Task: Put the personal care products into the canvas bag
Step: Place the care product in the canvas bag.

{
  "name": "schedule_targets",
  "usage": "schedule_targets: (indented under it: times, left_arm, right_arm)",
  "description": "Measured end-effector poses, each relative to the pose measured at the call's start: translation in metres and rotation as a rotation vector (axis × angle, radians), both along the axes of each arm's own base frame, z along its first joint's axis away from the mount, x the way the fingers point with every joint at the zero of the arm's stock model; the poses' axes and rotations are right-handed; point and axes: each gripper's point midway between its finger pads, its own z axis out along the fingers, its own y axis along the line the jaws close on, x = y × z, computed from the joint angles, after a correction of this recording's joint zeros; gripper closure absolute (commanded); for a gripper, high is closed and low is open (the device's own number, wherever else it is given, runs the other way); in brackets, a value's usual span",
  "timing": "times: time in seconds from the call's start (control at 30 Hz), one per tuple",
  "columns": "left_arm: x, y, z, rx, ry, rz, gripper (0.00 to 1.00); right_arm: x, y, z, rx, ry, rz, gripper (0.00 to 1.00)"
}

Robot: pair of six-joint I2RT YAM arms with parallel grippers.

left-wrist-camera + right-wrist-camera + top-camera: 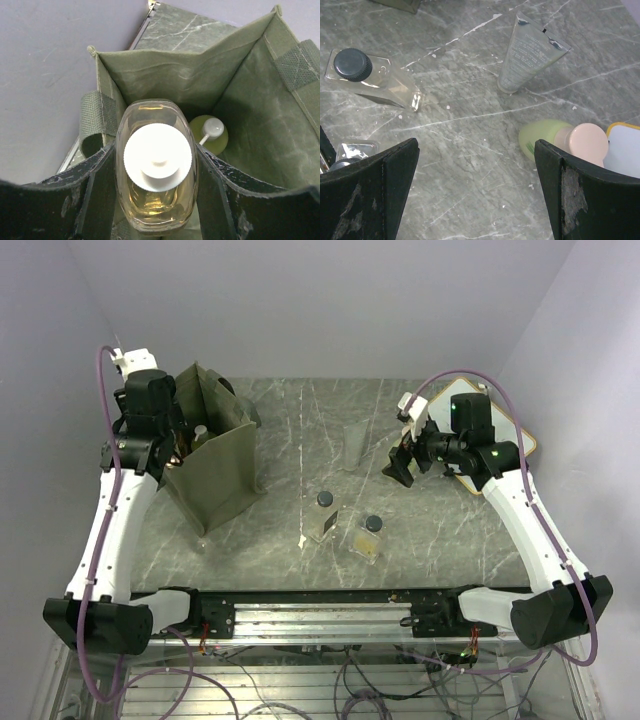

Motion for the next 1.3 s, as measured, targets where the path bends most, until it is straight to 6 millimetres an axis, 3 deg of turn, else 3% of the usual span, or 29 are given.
schedule_targets:
  times: [0.23,0.5,1.07,1.3]
  left_arm:
    - [0.006,0.003,-0.002,0.002,-0.015,0.024,0.93]
    - [0.014,0.001,-0.023,-0.007,0.031,0.029,0.93]
    - [0.027,0.0,-0.023,-0.013,0.005,0.03,0.93]
    - [0.028,-0.011,-0.021,-0.012,0.013,-0.053,0.93]
  right_arm:
    - [0.0,0.0,0.0,-0.005,-0.002,0.0,0.0]
    - [-0.001,0.003,-0.001,-0.012,-0.006,0.009,0.0]
    - [-0.003,0.008,-0.003,-0.033,-0.014,0.022,0.0]
    - [-0.003,0.009,-0.005,-0.043,-0.015,0.025,0.0]
